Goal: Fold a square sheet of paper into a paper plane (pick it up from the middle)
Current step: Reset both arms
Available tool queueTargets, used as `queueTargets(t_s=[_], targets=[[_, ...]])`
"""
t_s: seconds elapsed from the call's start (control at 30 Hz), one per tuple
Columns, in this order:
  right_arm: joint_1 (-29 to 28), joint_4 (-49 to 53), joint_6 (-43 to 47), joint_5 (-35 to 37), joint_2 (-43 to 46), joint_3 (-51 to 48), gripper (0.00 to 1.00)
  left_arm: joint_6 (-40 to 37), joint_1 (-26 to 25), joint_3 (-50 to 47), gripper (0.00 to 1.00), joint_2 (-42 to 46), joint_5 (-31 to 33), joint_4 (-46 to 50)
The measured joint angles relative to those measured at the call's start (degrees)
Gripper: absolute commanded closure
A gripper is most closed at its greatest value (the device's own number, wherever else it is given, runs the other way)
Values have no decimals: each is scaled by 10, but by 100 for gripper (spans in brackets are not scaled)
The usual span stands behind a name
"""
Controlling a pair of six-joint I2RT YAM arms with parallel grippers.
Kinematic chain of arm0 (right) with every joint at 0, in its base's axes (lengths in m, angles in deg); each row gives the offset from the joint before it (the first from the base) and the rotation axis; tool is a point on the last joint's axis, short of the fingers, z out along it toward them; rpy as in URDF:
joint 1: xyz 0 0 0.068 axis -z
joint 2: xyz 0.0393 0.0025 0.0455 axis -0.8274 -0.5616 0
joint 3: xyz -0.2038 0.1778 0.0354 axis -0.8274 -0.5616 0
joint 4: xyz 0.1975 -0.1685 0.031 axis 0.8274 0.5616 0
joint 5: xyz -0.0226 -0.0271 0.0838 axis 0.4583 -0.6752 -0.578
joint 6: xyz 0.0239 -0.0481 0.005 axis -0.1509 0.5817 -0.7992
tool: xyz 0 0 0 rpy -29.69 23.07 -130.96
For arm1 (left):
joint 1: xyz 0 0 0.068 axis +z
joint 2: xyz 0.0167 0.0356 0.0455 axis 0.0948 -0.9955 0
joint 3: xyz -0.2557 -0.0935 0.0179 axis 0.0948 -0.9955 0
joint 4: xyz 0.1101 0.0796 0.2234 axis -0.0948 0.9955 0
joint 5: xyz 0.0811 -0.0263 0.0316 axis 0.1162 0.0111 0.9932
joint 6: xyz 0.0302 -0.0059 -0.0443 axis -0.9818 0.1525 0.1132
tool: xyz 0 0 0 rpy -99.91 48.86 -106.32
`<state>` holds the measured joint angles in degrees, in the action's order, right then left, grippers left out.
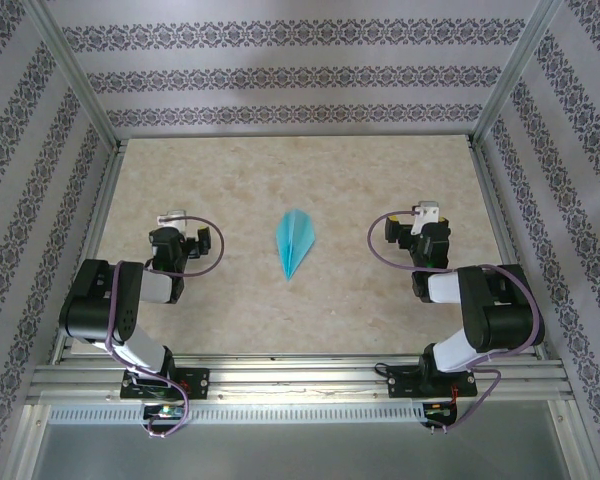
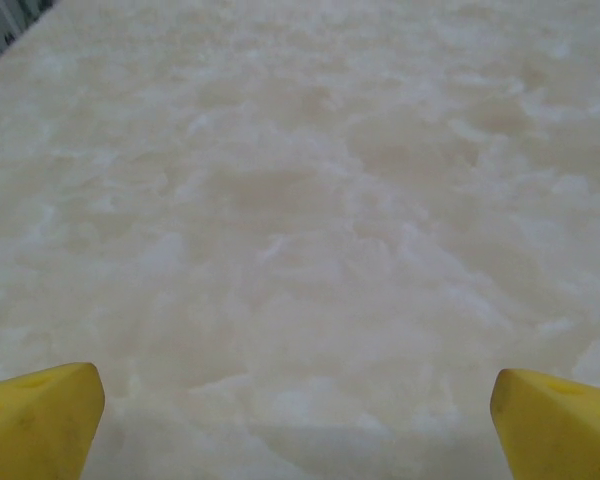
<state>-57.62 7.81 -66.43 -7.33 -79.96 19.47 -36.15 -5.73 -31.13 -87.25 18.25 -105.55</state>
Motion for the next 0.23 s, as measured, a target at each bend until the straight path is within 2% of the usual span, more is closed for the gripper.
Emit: queueTargets(t_s=[0.23], targets=[[-4, -3, 1, 8, 0, 0, 2, -4, 0, 0, 1, 0, -9, -20]])
